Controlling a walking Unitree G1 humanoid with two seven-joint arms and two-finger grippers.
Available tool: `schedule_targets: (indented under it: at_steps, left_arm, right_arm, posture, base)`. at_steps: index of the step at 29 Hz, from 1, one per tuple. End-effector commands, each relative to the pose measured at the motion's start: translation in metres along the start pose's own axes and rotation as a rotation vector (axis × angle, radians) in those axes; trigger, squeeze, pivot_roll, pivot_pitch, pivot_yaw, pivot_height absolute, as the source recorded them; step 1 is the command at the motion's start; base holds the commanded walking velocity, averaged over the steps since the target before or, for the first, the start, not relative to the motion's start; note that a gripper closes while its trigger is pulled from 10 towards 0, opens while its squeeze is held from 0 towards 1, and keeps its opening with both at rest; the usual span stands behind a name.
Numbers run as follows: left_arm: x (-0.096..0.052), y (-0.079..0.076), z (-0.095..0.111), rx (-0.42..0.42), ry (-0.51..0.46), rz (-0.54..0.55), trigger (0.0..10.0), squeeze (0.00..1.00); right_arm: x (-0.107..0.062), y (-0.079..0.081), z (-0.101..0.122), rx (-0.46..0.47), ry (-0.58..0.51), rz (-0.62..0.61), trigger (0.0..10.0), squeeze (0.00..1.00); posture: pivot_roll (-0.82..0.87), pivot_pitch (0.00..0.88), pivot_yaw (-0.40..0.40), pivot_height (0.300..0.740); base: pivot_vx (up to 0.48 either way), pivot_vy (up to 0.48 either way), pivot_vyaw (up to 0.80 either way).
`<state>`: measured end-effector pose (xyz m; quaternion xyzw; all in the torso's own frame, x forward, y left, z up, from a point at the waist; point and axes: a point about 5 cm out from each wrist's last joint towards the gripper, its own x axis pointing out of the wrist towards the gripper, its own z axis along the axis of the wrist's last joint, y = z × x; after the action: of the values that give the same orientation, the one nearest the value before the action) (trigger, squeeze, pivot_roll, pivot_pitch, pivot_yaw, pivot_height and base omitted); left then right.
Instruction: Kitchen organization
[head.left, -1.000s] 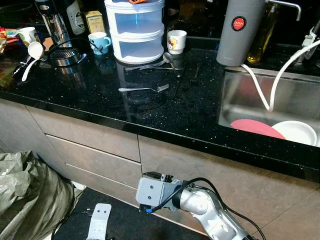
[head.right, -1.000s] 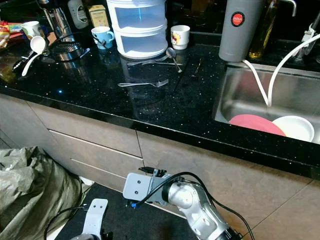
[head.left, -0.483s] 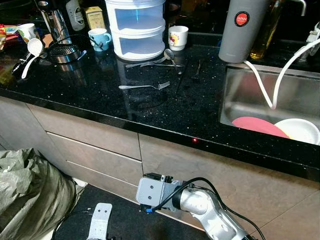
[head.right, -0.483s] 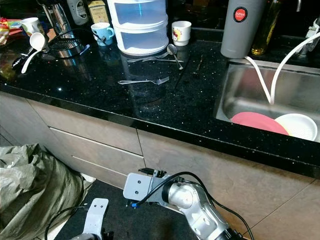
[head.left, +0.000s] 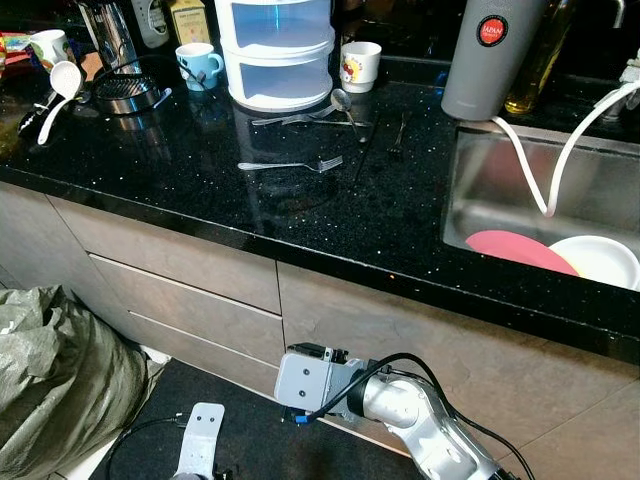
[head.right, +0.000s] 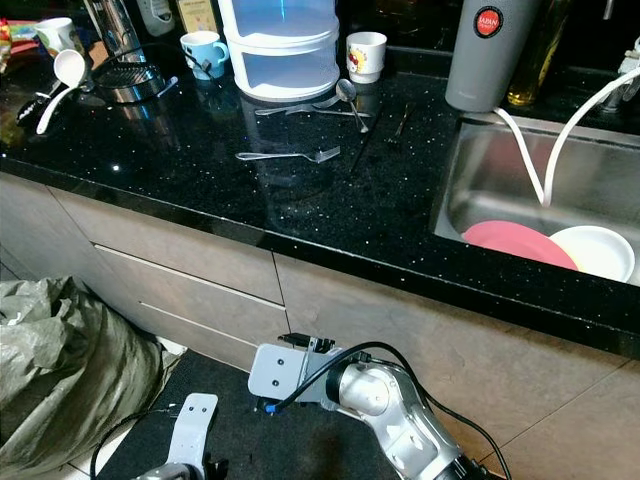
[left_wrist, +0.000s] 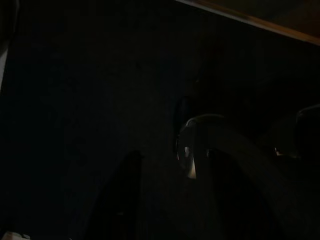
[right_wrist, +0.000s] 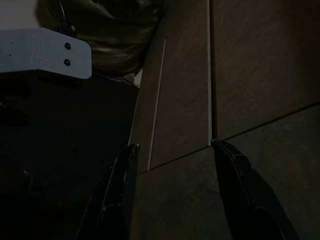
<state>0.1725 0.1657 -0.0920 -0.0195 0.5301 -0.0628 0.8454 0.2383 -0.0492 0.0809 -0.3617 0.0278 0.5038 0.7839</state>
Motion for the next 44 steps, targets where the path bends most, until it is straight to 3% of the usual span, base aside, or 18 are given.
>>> schedule_targets:
  at_steps: [1, 37, 41, 44]
  left_arm:
    - [0.0, -0.0006, -0.0027, -0.002, 0.006, -0.004, 10.0, 0.0]
    - [-0.0001, -0.0011, -0.0038, 0.0, 0.006, -0.01, 10.0, 0.0]
    - [-0.0001, -0.0012, -0.0049, -0.009, 0.005, -0.008, 10.0, 0.0]
    - [-0.0003, -0.0006, -0.0069, -0.01, 0.01, -0.009, 10.0, 0.0]
  right_arm:
    - [-0.0011, -0.0003, 0.0016, 0.002, -0.003, 0.001, 10.0, 0.0]
    - [-0.0018, 0.0017, 0.0003, 0.002, 0.002, 0.002, 10.0, 0.0]
    - [-0.0032, 0.0034, 0.0041, -0.055, -0.013, 0.0, 10.0, 0.0]
    - [-0.0032, 0.0053, 0.0042, 0.024, -0.033, 0.029, 10.0, 0.0]
  posture:
    - [-0.12, 0.098, 0.023, 0.74]
    - [-0.09, 0.059, 0.017, 0.74]
    - [-0.1, 0.064, 0.015, 0.74]
    - [-0.12, 0.06, 0.025, 0.74]
  base:
    - [0.0, 0.0, 0.0]
    - [0.0, 0.0, 0.0]
    - [0.0, 0.0, 0.0]
    - [0.0, 0.0, 0.0]
